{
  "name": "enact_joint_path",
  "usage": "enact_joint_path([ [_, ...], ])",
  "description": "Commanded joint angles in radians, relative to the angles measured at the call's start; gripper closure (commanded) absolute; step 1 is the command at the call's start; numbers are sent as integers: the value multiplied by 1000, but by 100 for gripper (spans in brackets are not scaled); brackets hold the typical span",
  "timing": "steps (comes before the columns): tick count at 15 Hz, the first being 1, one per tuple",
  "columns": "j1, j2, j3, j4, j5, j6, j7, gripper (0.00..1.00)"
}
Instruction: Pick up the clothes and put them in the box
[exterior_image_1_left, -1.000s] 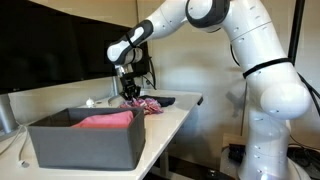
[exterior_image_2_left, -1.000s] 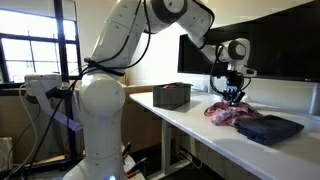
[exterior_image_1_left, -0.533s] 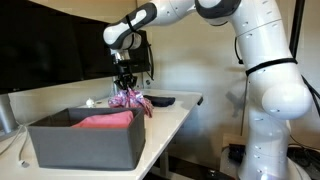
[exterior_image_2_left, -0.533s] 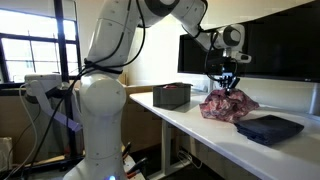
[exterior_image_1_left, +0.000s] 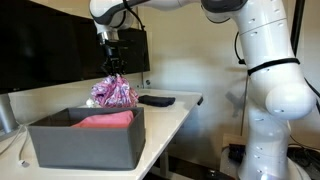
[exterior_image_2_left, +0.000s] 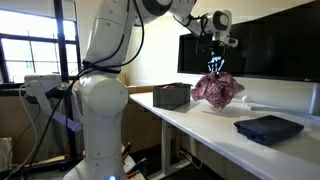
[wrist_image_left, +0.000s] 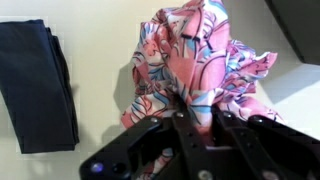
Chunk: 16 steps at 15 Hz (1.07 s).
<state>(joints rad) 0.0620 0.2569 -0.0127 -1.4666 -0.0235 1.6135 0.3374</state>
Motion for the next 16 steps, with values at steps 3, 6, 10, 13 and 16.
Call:
enact_joint_path([
  [3, 23, -1, 14, 146, -14, -135, 10, 92],
  [6, 50, 7, 33, 240, -31, -208, 3, 92],
  [10, 100, 20, 60, 348, -32, -309, -5, 92],
  [13, 144, 38, 79, 433, -30, -406, -3, 93],
  [16, 191, 53, 97, 505, -32, -488, 6, 93],
])
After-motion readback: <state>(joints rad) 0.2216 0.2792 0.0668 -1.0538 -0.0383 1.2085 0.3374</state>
